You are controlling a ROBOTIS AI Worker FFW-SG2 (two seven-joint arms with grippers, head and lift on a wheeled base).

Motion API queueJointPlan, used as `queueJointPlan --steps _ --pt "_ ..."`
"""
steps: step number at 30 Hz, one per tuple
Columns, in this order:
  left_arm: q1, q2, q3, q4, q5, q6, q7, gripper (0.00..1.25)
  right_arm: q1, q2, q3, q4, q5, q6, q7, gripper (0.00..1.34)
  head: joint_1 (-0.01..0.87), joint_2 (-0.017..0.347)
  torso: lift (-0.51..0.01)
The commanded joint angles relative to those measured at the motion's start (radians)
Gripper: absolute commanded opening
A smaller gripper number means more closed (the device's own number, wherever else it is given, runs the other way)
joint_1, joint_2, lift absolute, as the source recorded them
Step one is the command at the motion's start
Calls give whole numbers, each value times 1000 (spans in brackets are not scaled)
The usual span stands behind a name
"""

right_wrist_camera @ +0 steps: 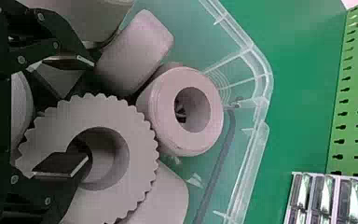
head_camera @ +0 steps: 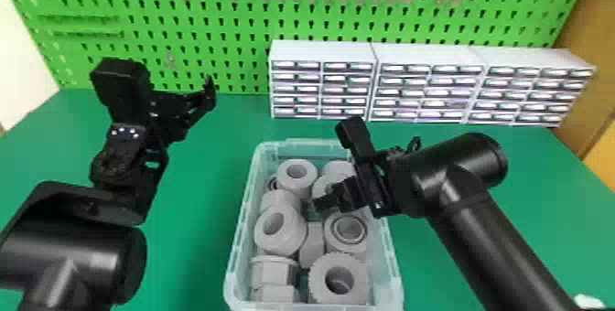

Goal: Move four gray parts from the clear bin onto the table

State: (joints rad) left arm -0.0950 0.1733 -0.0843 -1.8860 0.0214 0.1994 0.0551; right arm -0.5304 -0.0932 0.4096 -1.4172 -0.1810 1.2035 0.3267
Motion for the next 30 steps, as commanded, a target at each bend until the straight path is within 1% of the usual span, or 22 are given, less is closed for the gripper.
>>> queueJointPlan --steps 1,13,19,30 --pt "3 0 1 -1 2 0 0 1146 1 0 5 1 11 -10 0 816 678 34 -50" --pt "5 2 5 -1 3 0 -1 1143 -11 0 21 -25 28 -12 0 816 678 34 -50" --pt "5 2 3 1 3 0 -1 1143 -11 0 32 -25 37 -22 0 815 678 34 -50" --pt "5 2 3 1 3 0 -1 1143 -3 -2 37 3 41 -61 2 815 678 34 -50"
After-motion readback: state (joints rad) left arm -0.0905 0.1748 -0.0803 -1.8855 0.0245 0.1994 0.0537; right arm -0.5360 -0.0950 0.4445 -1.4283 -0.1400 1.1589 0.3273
